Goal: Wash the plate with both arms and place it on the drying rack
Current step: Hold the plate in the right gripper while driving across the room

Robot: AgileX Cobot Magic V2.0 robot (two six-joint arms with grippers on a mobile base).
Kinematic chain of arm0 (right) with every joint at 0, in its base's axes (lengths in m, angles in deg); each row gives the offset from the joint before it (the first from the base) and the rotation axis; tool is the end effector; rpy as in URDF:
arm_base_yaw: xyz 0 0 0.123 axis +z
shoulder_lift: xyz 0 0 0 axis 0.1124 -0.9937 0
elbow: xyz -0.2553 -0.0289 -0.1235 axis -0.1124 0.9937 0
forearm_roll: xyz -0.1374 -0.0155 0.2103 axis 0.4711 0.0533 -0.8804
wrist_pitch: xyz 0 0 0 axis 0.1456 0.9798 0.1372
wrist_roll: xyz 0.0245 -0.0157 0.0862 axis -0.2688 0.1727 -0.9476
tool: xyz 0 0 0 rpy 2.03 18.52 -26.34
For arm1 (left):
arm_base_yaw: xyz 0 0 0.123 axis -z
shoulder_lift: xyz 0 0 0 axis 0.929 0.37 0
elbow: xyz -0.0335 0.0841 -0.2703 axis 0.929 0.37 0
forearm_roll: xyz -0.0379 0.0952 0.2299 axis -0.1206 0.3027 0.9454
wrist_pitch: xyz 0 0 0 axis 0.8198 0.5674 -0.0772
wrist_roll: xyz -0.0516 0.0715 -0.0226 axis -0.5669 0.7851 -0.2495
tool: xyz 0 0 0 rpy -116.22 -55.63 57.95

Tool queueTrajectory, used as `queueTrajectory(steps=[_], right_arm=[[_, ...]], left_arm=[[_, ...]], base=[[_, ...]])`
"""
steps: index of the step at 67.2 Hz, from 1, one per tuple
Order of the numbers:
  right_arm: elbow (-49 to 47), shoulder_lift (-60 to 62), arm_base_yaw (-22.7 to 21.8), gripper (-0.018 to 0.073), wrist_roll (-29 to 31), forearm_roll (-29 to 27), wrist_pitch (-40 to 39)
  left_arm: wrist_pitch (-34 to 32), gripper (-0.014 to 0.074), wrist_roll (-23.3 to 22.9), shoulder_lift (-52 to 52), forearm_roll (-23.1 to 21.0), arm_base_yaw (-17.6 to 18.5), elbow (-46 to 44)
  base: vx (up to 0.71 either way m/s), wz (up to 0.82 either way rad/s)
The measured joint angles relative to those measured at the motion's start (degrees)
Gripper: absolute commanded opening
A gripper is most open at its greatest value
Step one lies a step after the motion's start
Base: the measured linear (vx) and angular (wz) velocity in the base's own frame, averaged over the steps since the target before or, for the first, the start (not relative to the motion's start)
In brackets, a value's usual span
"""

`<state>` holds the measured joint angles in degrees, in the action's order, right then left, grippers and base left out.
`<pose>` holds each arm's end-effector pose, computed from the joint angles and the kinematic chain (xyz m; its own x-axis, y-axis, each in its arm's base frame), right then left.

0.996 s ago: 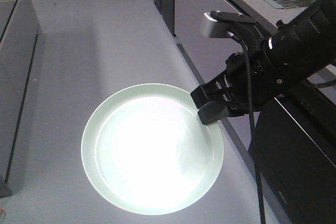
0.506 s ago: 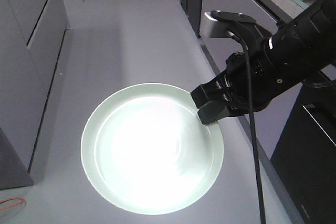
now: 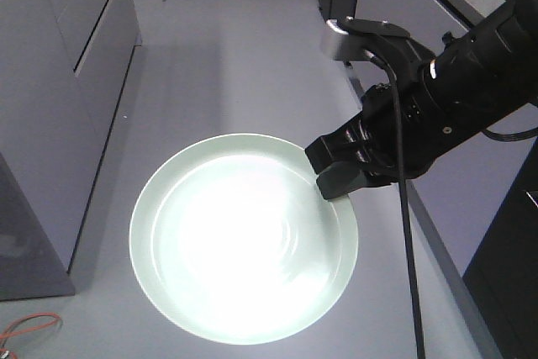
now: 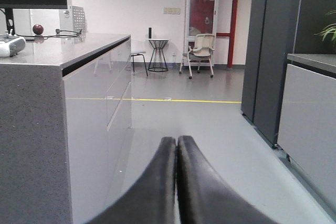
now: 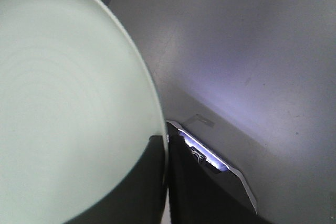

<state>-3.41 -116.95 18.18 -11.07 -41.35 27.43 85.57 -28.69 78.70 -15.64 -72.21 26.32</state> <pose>0.2481 0.1533 0.3749 -0.8237 -0.3802 -0.4206 -0.5354 0.7656 0.3566 0.0564 0.0039 0.2051 0.0808 -0.0587 -0.9950 -0.0637 0.9959 -0.0639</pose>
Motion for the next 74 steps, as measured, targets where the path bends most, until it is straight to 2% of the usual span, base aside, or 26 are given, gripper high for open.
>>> queueTrajectory(steps=[74], right_arm=[[0.00,0.00,0.00,-0.0004,0.00,0.00,0.00]], left_arm=[[0.00,-0.0007,0.00,0.00,0.00,0.00,0.00]], base=[[0.13,0.07]])
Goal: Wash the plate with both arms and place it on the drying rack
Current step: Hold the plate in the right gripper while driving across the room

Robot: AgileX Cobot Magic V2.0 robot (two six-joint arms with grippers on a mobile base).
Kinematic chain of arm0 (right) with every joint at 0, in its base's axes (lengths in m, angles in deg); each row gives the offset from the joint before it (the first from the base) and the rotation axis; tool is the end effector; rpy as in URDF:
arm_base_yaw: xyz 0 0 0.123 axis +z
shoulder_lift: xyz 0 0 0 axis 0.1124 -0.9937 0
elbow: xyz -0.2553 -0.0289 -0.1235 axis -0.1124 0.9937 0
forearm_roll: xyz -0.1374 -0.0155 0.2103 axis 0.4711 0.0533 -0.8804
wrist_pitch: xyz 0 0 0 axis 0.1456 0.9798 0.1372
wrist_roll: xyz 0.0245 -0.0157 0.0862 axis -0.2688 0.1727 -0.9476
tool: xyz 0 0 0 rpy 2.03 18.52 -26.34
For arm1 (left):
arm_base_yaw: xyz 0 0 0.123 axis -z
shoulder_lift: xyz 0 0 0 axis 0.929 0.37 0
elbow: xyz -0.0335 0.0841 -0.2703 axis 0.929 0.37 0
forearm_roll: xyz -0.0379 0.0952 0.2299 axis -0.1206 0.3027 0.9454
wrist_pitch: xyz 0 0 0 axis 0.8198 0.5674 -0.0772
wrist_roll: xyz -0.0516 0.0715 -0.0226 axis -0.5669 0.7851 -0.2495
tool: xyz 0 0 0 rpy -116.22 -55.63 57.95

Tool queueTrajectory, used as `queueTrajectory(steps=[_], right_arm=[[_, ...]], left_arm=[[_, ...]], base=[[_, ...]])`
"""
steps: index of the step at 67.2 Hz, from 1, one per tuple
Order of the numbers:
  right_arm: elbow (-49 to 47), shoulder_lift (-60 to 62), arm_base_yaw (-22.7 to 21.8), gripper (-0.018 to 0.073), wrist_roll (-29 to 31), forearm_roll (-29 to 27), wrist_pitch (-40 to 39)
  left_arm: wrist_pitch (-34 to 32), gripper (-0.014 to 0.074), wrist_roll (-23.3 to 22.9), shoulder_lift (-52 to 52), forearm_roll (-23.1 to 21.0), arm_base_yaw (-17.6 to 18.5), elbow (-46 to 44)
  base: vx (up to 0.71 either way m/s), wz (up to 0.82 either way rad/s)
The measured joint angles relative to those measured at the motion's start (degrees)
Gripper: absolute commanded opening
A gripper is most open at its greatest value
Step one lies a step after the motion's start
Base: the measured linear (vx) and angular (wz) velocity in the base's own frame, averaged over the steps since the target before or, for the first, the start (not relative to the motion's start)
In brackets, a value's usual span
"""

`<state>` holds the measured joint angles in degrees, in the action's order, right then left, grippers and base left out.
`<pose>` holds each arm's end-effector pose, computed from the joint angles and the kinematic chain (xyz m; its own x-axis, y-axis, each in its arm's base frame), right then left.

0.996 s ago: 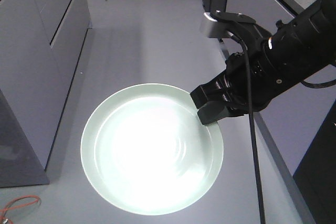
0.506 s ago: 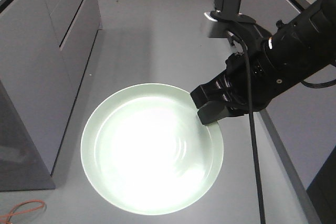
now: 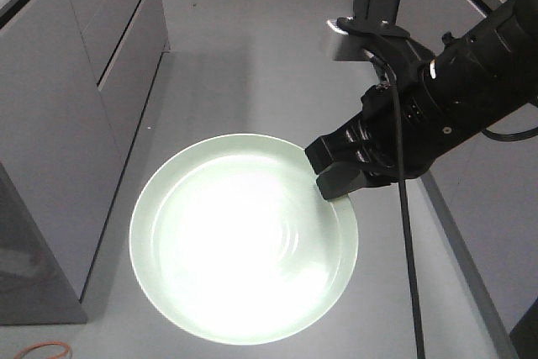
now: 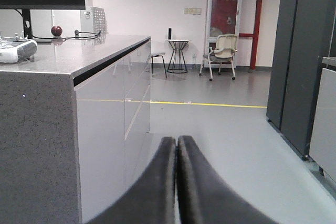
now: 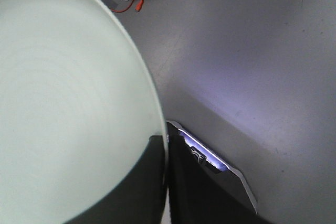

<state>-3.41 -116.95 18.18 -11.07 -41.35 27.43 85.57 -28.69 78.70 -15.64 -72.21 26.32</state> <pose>0.2481 0.1533 0.3749 -0.8237 -0.3802 -0.4206 -0.5354 0.7656 0.3566 0.0564 0.0039 0.2051 0.0808 -0.0587 -0.9950 -0.0637 0.9959 -0.0639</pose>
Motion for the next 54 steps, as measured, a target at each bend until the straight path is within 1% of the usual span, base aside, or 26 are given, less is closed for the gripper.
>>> queueTrajectory(steps=[54], right_arm=[[0.00,0.00,0.00,-0.0004,0.01,0.00,0.00]], left_arm=[[0.00,-0.0007,0.00,0.00,0.00,0.00,0.00]], base=[[0.16,0.03]])
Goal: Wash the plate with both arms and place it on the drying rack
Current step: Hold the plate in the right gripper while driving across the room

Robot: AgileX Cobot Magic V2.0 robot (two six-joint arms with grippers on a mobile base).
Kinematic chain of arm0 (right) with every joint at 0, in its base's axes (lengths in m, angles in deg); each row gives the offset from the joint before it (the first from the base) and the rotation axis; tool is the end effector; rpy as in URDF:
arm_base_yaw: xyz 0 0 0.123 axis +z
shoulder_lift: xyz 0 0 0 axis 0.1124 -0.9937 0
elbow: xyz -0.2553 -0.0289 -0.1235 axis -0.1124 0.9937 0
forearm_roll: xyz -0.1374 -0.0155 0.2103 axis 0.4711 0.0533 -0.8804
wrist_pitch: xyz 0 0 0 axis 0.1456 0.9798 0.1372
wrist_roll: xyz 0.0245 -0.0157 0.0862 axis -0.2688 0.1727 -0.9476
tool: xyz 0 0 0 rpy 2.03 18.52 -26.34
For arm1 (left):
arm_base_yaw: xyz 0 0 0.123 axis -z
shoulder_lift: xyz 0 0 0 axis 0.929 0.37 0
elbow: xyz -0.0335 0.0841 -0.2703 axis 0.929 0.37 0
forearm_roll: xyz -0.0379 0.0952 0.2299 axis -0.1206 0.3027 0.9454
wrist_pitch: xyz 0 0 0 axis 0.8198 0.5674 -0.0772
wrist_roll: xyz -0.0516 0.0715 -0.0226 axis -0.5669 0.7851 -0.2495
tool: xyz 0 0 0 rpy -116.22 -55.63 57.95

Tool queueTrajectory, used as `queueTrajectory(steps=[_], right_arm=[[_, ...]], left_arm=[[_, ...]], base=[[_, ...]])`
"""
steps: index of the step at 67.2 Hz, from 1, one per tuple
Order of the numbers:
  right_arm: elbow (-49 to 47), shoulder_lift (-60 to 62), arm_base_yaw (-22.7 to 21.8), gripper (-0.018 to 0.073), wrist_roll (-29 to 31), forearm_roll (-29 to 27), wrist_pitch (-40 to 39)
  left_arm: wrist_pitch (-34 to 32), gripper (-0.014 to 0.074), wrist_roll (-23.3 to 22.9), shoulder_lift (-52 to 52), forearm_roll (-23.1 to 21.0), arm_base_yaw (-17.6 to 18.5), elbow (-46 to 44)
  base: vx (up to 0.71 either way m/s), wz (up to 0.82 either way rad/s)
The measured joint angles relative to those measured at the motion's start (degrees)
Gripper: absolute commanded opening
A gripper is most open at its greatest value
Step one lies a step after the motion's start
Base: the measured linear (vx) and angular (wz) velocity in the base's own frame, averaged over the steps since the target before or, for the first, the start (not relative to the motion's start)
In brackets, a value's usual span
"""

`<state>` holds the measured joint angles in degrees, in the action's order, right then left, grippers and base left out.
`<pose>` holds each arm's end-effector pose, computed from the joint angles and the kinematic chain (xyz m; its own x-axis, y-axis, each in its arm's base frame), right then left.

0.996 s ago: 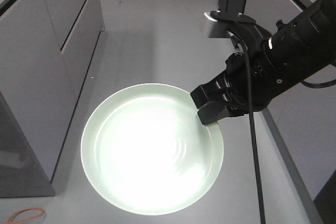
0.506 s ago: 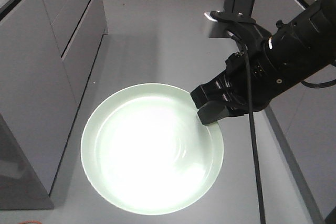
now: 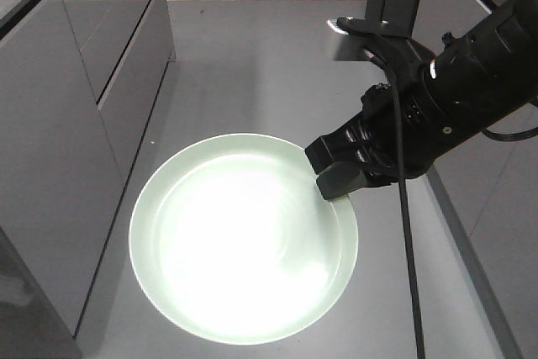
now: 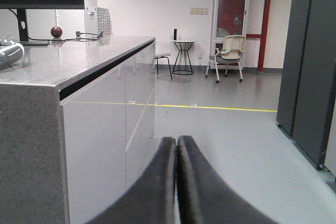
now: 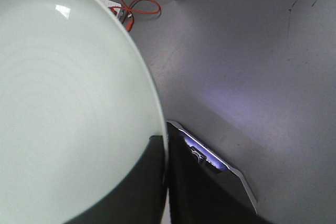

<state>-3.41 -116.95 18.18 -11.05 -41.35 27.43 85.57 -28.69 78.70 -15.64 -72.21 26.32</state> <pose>0.2481 0.1533 0.3749 -0.8235 -0.3805 -0.4207 -0.5357 0.7655 0.3565 0.0564 0.0039 0.2051 0.0808 -0.0587 -0.9950 -0.0637 0.9959 -0.0639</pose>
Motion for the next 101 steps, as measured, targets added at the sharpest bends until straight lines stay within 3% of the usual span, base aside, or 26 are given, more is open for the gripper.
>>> queueTrajectory(steps=[101], right_arm=[[0.00,0.00,0.00,-0.0004,0.00,0.00,0.00]], left_arm=[[0.00,-0.0007,0.00,0.00,0.00,0.00,0.00]], base=[[0.21,0.01]])
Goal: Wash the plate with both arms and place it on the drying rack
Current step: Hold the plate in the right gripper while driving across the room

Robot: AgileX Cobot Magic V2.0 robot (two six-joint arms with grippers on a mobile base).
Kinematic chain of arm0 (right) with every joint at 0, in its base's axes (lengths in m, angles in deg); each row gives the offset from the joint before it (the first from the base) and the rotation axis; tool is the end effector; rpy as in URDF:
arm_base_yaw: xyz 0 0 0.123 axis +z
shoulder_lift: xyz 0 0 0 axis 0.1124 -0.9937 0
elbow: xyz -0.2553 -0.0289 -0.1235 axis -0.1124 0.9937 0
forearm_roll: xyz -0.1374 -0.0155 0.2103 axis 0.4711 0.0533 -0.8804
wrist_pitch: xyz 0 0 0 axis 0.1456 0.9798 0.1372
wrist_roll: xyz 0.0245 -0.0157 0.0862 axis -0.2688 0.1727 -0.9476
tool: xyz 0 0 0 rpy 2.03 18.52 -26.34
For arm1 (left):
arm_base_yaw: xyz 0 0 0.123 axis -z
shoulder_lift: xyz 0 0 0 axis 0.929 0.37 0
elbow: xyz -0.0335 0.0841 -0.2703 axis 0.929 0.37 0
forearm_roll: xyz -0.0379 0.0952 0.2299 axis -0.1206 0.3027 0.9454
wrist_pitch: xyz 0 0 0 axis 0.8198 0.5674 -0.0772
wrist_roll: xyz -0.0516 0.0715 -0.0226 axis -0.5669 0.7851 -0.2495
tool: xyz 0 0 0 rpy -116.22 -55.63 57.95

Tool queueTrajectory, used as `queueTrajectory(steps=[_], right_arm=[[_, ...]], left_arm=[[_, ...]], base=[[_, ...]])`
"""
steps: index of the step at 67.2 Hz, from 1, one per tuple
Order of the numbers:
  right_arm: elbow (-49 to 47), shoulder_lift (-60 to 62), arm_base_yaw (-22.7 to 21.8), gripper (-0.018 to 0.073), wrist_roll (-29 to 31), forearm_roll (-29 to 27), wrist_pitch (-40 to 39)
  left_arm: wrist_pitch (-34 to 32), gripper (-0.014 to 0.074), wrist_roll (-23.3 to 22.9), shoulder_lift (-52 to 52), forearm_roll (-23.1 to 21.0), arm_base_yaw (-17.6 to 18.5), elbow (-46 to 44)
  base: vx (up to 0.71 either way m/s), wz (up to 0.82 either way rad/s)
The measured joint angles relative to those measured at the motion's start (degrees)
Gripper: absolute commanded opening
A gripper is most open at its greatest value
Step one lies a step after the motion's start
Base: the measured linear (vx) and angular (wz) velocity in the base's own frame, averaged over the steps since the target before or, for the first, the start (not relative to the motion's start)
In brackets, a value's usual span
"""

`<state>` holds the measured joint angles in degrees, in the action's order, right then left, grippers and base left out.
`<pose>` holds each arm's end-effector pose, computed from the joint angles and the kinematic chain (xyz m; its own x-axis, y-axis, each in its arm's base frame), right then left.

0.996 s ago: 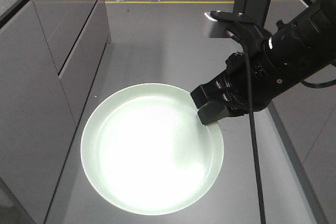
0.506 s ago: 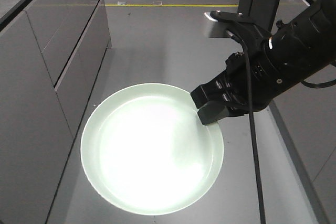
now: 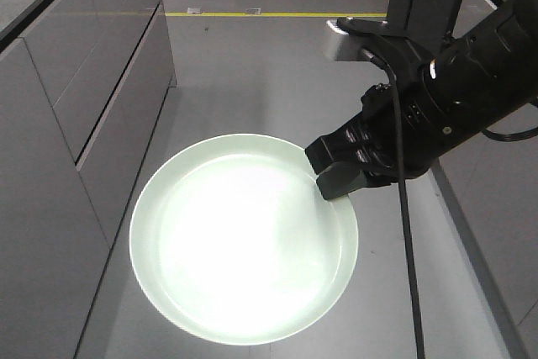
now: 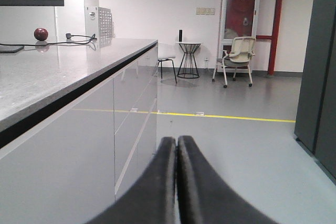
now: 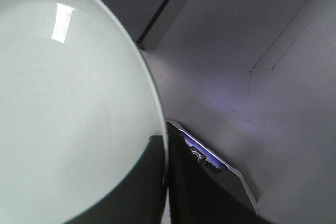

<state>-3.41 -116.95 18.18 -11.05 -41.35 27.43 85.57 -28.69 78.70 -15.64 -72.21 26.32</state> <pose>0.2481 0.1533 0.3749 -0.8235 -0.3805 -0.4207 -0.5357 0.7655 0.3565 0.0564 0.0039 0.2051 0.0808 -0.0587 -0.9950 -0.0637 0.9959 -0.0639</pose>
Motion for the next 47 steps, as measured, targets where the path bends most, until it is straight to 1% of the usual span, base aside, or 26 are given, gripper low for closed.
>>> queueTrajectory(steps=[47], right_arm=[[0.00,0.00,0.00,-0.0004,0.00,0.00,0.00]], left_arm=[[0.00,-0.0007,0.00,0.00,0.00,0.00,0.00]], base=[[0.23,0.01]])
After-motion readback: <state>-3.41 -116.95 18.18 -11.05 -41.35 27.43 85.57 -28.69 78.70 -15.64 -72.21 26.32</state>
